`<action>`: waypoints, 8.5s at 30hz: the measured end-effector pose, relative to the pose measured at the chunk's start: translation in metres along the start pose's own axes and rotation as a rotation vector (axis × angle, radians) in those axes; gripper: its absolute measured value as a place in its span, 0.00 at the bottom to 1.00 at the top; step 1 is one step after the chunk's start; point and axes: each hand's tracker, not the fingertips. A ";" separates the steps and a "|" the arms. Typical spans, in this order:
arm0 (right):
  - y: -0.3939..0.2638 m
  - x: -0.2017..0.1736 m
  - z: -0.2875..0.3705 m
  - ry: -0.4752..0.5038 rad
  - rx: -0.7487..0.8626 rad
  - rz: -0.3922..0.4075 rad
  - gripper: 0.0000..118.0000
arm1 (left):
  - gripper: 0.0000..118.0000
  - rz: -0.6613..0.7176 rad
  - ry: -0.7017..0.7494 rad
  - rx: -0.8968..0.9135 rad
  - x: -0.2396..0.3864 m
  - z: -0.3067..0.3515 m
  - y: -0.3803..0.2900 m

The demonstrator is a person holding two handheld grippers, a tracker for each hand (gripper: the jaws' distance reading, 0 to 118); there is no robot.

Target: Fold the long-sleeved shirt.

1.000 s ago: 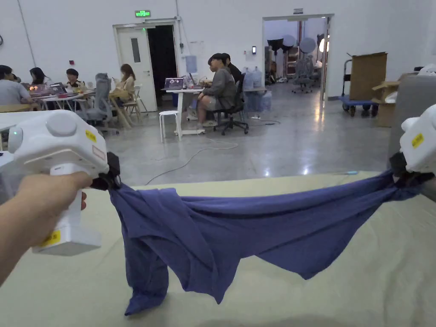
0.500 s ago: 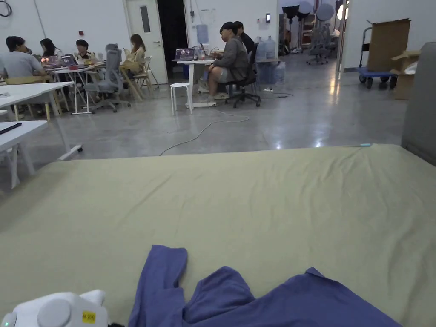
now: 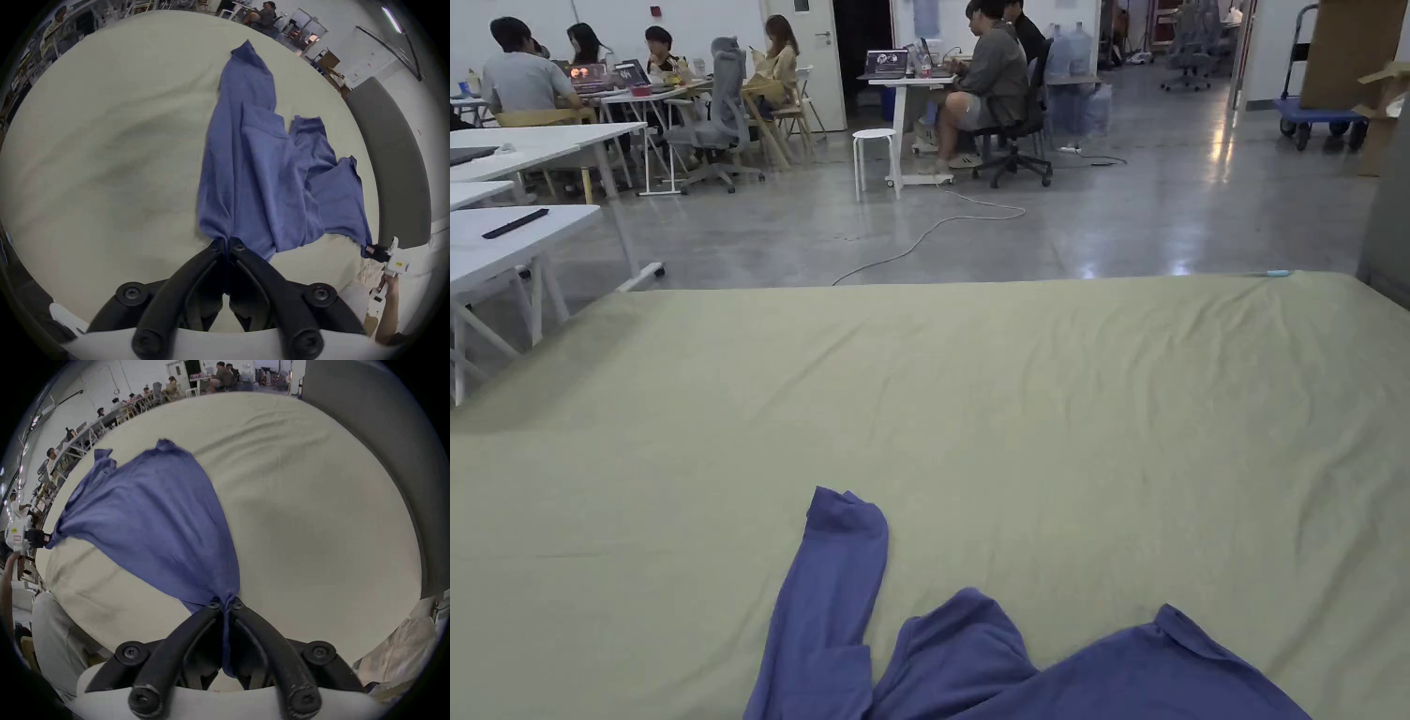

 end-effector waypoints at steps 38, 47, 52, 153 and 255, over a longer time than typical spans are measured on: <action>-0.007 -0.073 0.085 0.125 0.118 -0.030 0.00 | 0.97 0.075 0.080 0.175 0.043 0.052 -0.060; 0.011 -0.075 0.069 0.120 0.083 -0.029 0.00 | 0.53 -0.013 0.244 0.110 0.018 -0.029 -0.018; 0.080 -0.086 0.060 0.127 0.126 0.034 0.00 | 0.00 -0.081 0.247 0.205 0.037 -0.022 -0.025; -0.006 -0.021 -0.020 0.042 0.011 0.075 0.03 | 0.00 -0.144 -0.010 0.019 0.036 -0.030 -0.034; -0.006 -0.061 0.007 0.169 0.070 -0.116 0.00 | 0.87 -0.276 0.179 0.300 0.124 -0.047 0.156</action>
